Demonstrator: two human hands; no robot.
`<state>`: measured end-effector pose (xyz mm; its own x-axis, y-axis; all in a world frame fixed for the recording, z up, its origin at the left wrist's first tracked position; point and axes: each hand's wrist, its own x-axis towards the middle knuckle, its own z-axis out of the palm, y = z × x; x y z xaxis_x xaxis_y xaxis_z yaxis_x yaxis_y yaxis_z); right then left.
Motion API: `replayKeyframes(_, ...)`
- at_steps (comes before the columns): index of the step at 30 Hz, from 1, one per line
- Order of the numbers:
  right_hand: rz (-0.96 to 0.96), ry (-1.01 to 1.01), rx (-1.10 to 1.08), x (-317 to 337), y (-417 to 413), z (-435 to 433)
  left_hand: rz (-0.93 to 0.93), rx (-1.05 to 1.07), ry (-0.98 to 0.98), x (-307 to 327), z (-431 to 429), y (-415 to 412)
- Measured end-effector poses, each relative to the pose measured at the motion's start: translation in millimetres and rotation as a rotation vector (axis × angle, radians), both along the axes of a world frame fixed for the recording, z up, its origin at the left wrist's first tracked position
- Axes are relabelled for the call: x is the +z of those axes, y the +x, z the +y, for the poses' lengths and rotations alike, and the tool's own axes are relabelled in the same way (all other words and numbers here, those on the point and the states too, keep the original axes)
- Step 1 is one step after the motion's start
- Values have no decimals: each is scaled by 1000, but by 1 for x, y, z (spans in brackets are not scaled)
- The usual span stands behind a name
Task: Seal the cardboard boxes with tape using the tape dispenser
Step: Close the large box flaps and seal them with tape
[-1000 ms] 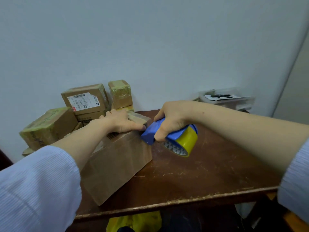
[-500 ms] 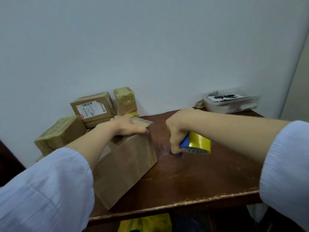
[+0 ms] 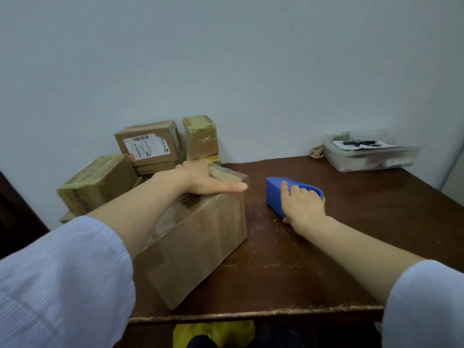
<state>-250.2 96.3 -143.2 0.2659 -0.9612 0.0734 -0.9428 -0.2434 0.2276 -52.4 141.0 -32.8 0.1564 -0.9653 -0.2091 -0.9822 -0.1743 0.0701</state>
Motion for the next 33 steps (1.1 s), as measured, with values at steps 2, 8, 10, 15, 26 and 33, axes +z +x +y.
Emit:
replayKeyframes(2,-6,-45,32,-10,-1,-2,7,7,-10,1,1,4)
replayKeyframes(8,-360,-126,46,10,9,14,110,130,-100,1,4,32)
replayKeyframes(10,-992,120,7,35,32,34,193,199,-145,0,4,40)
replayKeyframes(15,-1694,632,-183,69,76,44,456,348,-239,-5,12,55)
replayKeyframes(26,-1734,172,138,106,141,33,1224,511,-886,-11,27,80)
replayKeyframes(33,-1583,6,156,71,157,37,974,575,-980,-45,37,83)
